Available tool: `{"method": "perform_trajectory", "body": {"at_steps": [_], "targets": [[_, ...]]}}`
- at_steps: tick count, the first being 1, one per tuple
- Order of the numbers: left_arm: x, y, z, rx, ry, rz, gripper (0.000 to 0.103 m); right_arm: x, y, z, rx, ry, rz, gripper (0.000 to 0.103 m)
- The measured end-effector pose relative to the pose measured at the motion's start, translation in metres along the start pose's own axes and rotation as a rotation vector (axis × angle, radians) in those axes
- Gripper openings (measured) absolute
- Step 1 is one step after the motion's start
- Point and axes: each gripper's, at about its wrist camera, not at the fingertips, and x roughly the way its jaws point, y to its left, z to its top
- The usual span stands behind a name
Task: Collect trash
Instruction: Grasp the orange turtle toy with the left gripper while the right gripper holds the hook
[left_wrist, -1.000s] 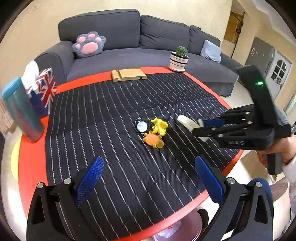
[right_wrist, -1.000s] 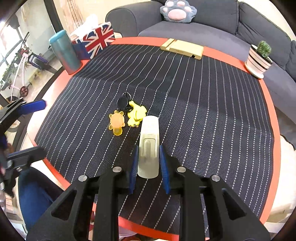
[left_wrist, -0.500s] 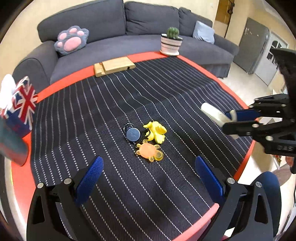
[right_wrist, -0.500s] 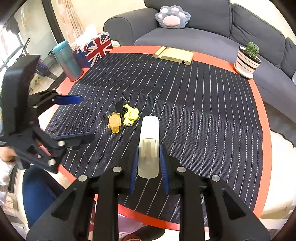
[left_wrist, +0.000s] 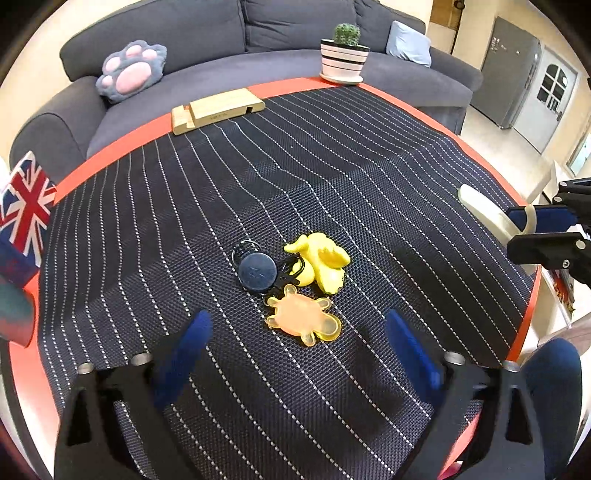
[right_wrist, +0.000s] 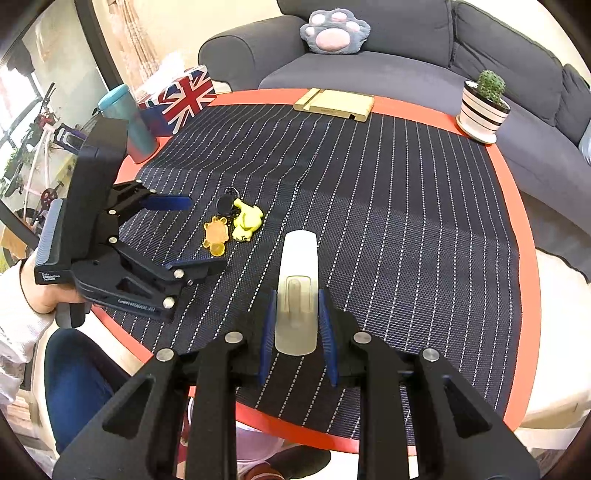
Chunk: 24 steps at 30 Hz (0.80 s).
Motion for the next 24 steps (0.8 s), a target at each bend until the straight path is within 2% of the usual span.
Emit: {"method": "perform_trajectory", "body": {"at_steps": [2, 6, 11, 18, 24], "targets": [[0.003, 0.001, -0.001, -0.004, 0.010, -0.001, 0.074, 0.000, -0.001, 0.000, 0.001, 0.001, 0.000, 0.022], [0.006, 0.001, -0.002, -0.001, 0.015, 0.001, 0.067, 0.000, -0.001, 0.000, 0.000, -0.002, 0.002, 0.022], [0.005, 0.002, -0.001, -0.002, 0.014, 0.004, 0.042, 0.001, 0.001, 0.000, -0.003, -0.004, 0.008, 0.022], [0.000, 0.002, -0.004, -0.011, 0.015, -0.001, 0.041, 0.002, 0.004, 0.000, -0.009, -0.009, 0.011, 0.022], [-0.020, 0.001, -0.009, -0.020, -0.011, -0.001, 0.041, -0.001, 0.007, 0.000, -0.012, -0.024, 0.018, 0.022]]}}
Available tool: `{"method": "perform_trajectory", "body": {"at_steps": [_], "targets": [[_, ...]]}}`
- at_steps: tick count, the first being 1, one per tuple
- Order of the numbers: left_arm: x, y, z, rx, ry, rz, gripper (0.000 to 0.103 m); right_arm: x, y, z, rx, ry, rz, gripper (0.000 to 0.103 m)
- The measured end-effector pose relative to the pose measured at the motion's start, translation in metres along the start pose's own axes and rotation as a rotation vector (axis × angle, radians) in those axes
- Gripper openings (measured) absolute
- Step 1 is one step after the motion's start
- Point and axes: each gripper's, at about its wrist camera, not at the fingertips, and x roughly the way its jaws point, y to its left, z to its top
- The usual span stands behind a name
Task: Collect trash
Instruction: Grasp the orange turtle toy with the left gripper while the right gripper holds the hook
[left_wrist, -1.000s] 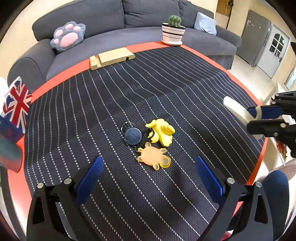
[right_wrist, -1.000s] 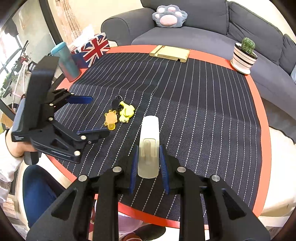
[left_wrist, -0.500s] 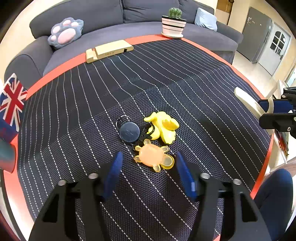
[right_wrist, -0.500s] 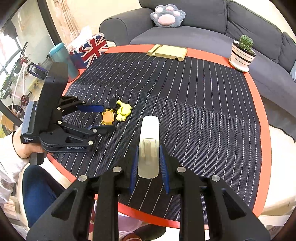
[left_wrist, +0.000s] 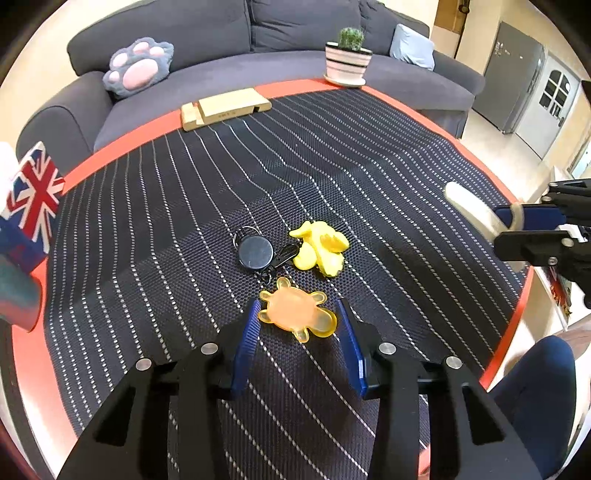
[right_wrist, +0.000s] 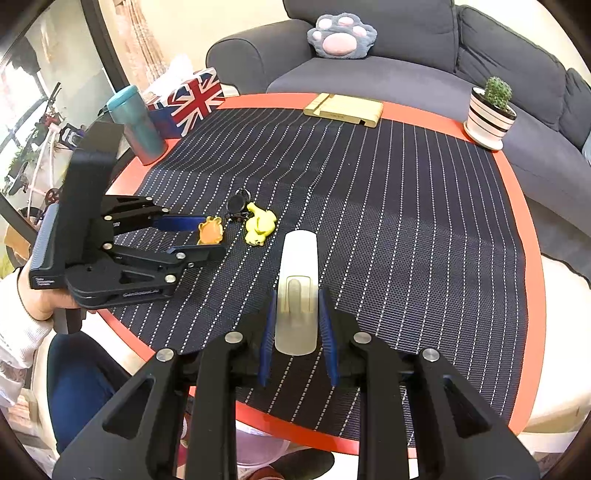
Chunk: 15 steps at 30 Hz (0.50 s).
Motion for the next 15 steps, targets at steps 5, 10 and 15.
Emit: {"method": "perform_trajectory", "body": {"at_steps": [5, 10, 15], "targets": [[-0.029, -0.004, -0.005, -0.010, -0.041, 0.001, 0.041, -0.010, 0.009, -0.002, -0.009, -0.023, 0.007, 0.022], [-0.057, -0.014, -0.016, -0.015, -0.077, 0.005, 0.041, -0.024, 0.019, -0.009, -0.021, -0.048, 0.013, 0.023], [-0.088, -0.025, -0.033, -0.015, -0.114, 0.001, 0.042, -0.043, 0.031, -0.023, -0.042, -0.072, 0.019, 0.023]]}}
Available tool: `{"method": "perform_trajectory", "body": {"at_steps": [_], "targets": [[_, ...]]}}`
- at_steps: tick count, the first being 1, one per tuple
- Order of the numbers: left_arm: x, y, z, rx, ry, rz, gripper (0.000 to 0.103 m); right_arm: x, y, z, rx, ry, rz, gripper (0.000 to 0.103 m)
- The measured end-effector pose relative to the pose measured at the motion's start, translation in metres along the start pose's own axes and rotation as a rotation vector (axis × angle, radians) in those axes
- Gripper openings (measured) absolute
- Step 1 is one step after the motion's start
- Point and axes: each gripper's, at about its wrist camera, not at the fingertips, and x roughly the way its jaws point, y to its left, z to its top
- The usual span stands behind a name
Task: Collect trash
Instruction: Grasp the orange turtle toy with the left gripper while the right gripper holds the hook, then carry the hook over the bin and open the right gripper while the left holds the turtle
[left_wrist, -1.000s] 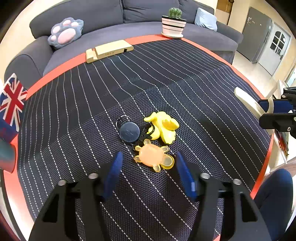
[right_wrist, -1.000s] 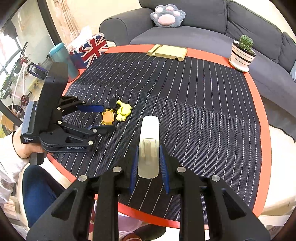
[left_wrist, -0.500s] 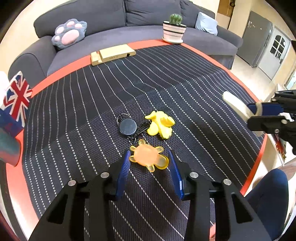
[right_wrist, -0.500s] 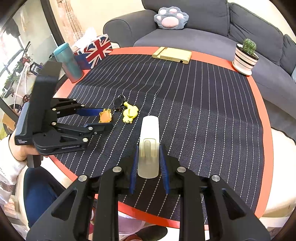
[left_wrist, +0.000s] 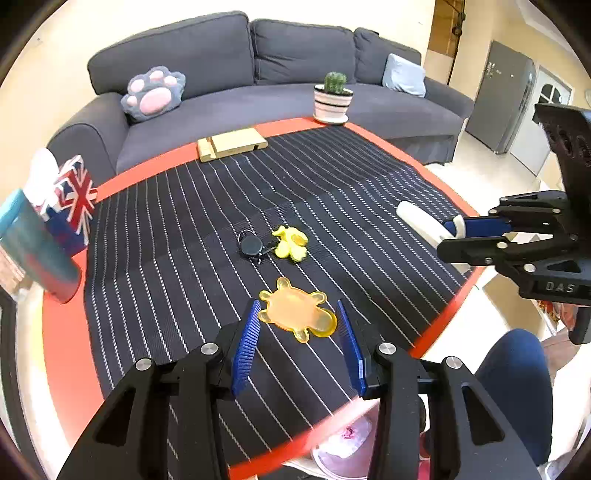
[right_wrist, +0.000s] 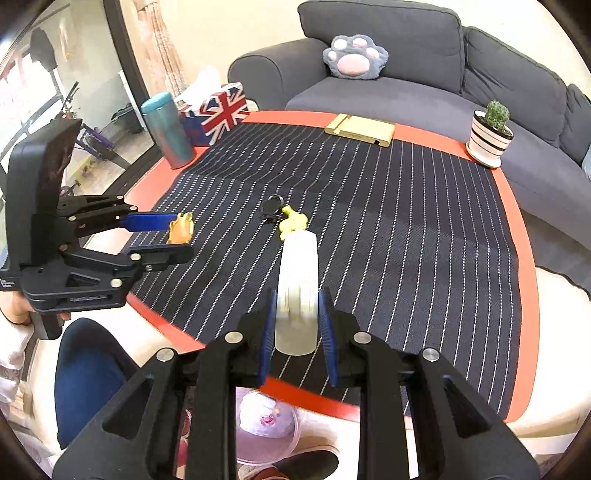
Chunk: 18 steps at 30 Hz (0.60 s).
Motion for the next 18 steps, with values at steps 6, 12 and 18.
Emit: {"method": "perform_trajectory", "body": {"at_steps": [6, 12, 18], "targets": [[-0.030, -0.014, -0.017, 0.000, -0.039, -0.010, 0.041, -0.022, 0.015, -0.018, -0.020, -0.029, 0.009, 0.023], [-0.052, -0.027, -0.037, -0.008, -0.066, -0.032, 0.042, -0.037, 0.030, -0.035, -0.038, -0.045, 0.017, 0.023], [-0.065, -0.036, -0.054, -0.014, -0.079, -0.042, 0.041, -0.053, 0.049, -0.056, -0.052, -0.057, 0.045, 0.023]]}}
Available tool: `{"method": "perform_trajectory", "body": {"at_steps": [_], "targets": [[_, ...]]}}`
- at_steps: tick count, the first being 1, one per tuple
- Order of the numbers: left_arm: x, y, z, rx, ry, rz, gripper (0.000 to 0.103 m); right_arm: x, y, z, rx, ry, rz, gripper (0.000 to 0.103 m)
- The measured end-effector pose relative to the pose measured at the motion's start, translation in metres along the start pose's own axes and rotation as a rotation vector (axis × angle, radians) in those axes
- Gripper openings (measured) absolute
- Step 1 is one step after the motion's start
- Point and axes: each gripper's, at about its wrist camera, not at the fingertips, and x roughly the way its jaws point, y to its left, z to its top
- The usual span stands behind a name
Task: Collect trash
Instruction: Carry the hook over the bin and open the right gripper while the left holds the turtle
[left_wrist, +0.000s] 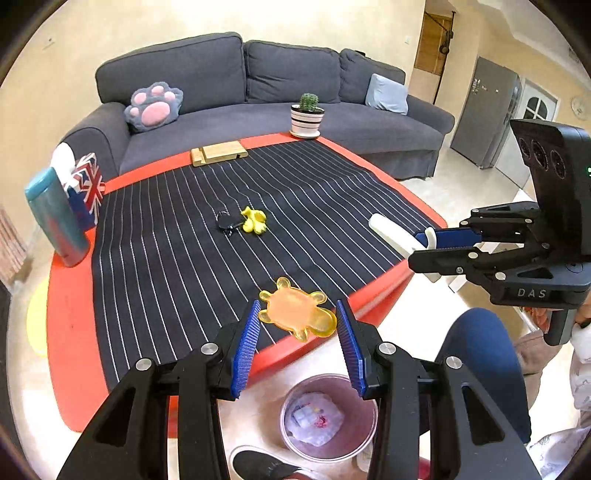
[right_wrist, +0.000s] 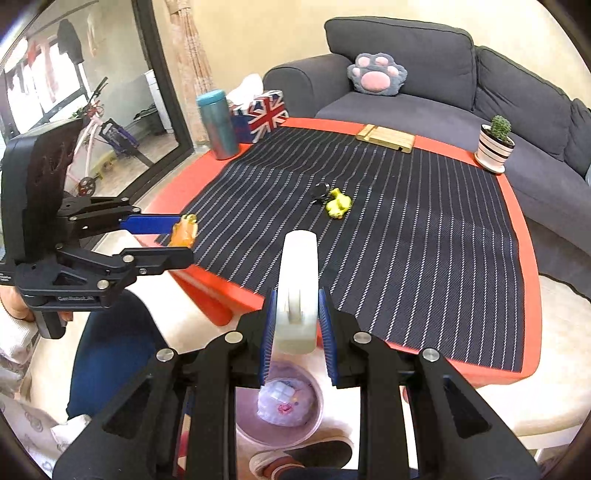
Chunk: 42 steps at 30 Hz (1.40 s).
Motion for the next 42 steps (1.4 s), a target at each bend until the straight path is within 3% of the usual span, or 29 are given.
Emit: {"method": "perform_trajectory", "body": {"at_steps": [17, 29, 30, 31, 33, 36, 42], "targets": [[-0.019, -0.028, -0.059, -0.027, 0.025, -0.038, 0.042, -0.010, 0.047, -0.070, -0.044, 0.080, 0.037, 0.023], [-0.026, -0.032, -0.076, -0.046, 0.038, -0.054, 0.042, -0.002, 0.055, -0.088, -0.019, 0.110, 0.094, 0.024], [-0.026, -0.032, -0.076, -0.046, 0.038, -0.054, 0.042, -0.001, 0.054, -0.087, -0.017, 0.111, 0.092, 0.031], [-0.026, -0.032, -0.077, -0.046, 0.038, -0.052, 0.041, 0.000, 0.053, -0.087, -0.017, 0.109, 0.082, 0.053], [-0.025, -0.032, -0.077, -0.047, 0.041, -0.051, 0.042, -0.002, 0.050, -0.087, -0.003, 0.093, 0.073, 0.076], [-0.024, -0.032, -0.078, -0.048, 0.047, -0.050, 0.041, -0.004, 0.045, -0.085, 0.021, 0.080, 0.047, 0.090], [-0.021, -0.033, -0.079, -0.047, 0.059, -0.059, 0.041, -0.007, 0.038, -0.084, 0.048, 0.071, 0.032, 0.096]]}}
